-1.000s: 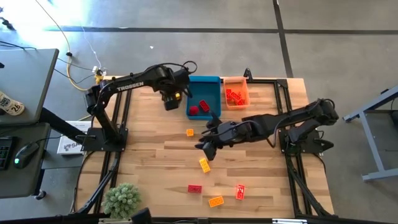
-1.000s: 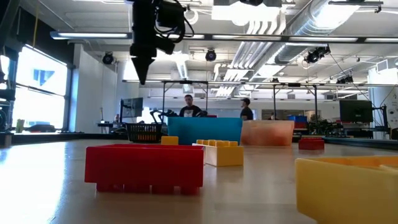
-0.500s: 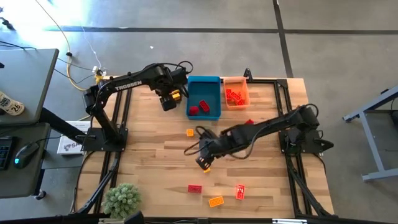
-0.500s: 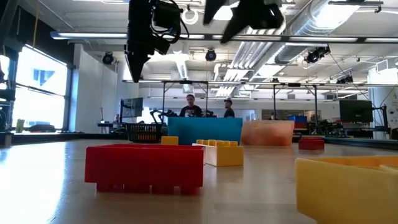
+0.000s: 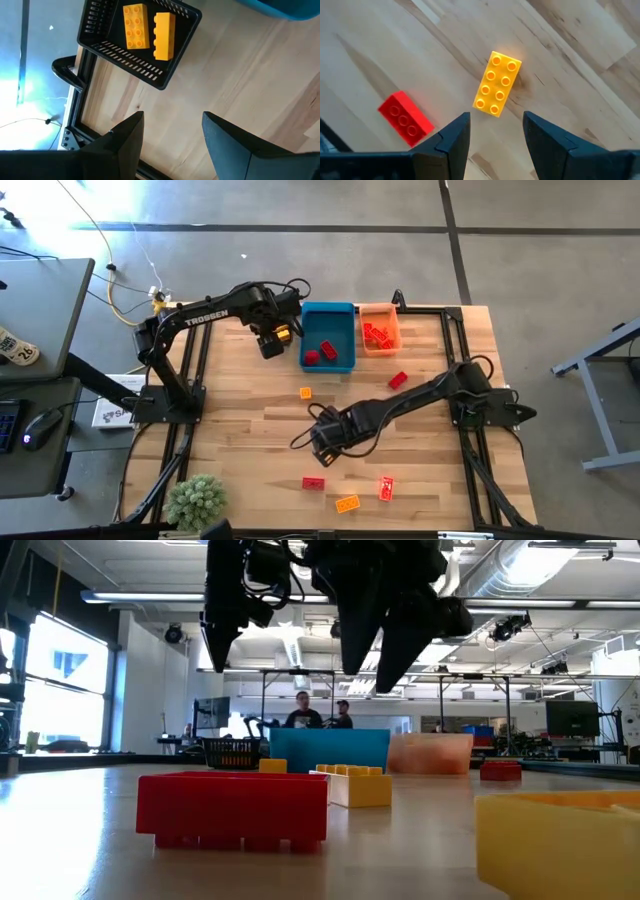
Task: Sort & place blocks by color
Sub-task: Put the yellow game piece into the black bin
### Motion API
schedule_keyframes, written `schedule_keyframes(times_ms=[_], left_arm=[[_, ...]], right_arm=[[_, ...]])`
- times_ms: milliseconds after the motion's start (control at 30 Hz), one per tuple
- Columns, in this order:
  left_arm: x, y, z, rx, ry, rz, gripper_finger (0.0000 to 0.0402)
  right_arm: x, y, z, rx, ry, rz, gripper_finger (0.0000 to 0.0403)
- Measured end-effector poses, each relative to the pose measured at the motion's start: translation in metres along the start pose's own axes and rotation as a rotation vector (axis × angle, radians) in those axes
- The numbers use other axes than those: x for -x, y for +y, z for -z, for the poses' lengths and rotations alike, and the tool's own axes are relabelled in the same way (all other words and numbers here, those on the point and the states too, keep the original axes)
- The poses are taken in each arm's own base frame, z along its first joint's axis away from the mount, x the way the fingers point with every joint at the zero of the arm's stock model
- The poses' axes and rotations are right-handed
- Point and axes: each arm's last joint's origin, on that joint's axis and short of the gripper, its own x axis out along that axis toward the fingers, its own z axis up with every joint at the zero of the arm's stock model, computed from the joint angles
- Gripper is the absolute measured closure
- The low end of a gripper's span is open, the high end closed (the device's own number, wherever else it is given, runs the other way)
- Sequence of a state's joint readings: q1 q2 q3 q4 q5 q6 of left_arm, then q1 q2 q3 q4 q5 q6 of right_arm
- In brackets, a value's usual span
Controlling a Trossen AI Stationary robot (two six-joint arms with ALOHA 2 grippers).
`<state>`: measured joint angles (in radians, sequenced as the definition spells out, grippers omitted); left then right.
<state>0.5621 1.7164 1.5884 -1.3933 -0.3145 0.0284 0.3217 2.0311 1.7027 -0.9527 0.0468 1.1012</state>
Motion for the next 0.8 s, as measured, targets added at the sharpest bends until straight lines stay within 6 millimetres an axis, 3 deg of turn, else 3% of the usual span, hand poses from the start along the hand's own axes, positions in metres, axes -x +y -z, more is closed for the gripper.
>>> schedule_keyframes(times_ms=[233,600,800], left_arm=[[0.0,0.0,0.0,0.001,-0.001,-0.001,0.0213],[0.0,0.0,0.0,0.001,-0.003,-0.003,0.0213],[0.0,0.0,-0.001,0.003,-0.011,-0.003,0.0213]], right_arm=[[-0.016,0.003,-0.001,0.004,-0.035,0.027,0.023],[-0.055,0.004,0.0,-0.041,-0.003,0.073,0.018],[-0.072,0.005,0.0,-0.042,0.014,0.075,0.0176]])
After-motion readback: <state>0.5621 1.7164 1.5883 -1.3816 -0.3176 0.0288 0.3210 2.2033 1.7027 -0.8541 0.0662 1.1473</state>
